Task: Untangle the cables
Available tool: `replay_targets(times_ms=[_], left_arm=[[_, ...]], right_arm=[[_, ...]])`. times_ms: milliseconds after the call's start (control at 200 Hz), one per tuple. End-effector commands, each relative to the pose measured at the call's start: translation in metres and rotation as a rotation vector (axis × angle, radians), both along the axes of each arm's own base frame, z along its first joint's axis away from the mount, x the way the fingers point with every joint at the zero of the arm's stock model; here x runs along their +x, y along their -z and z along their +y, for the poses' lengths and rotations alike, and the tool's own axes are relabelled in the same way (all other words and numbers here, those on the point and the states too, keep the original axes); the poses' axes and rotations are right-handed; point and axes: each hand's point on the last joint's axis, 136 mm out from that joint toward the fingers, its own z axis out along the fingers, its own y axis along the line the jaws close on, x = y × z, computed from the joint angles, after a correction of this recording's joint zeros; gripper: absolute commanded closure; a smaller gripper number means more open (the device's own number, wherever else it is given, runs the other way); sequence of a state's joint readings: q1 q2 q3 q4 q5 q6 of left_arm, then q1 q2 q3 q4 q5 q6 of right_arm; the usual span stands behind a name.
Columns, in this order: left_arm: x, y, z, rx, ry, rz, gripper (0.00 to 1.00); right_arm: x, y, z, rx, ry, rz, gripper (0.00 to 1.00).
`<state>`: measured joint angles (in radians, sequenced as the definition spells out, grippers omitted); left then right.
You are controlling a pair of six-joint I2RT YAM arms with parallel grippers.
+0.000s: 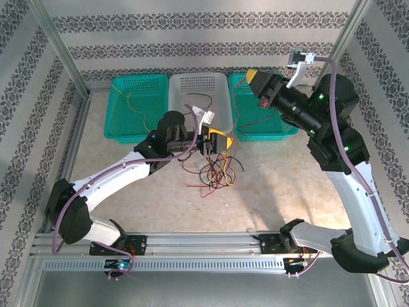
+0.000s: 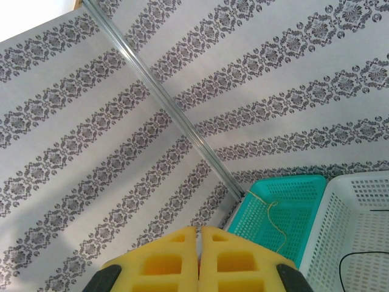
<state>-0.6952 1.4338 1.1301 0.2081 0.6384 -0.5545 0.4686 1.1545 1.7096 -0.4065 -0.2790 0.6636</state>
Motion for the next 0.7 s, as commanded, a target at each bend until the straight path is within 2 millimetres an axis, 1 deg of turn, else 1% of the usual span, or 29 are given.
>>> replay_targets(times_ms=[0,20,60,105,240,315,450,635,695], left_arm=[[-0.008,-0.047,-0.011,-0.144,0.063,-0.074,0.48],[-0.009,-0.049,-0.011,-0.151,0.07,-0.073,0.47],[-0.012,-0.051,-0.012,-0.165,0.089,-0.074,0.42],[-0.015,-0.051,-0.012,-0.172,0.102,-0.076,0.39],[-0.018,-0.046,-0.009,-0.178,0.099,-0.075,0.38],[-0.019,-0.048,-0.008,-0.191,0.101,-0.078,0.38],[-0.019,-0.048,-0.008,-0.202,0.101,-0.083,0.3],[-0.021,-0.047,-0.013,-0.238,0.138,-0.059,0.3],[-0.025,-0.05,-0.013,-0.255,0.164,-0.06,0.27]], right_arm=[[0.0,-0.002,0.006,0.027,-0.016,-0.006,1.0],[0.001,-0.001,0.006,0.027,-0.016,-0.004,1.0],[0.002,0.001,0.006,0.025,-0.014,0.0,1.0],[0.002,0.001,0.006,0.026,-0.011,0.001,1.0],[0.003,0.004,0.006,0.024,-0.007,0.005,1.0],[0.004,0.003,0.006,0.025,-0.007,0.005,1.0],[0.003,0.002,0.005,0.027,-0.004,0.002,1.0],[0.004,0.003,0.005,0.027,0.002,0.004,1.0],[0.006,0.005,0.005,0.025,0.008,0.009,1.0]])
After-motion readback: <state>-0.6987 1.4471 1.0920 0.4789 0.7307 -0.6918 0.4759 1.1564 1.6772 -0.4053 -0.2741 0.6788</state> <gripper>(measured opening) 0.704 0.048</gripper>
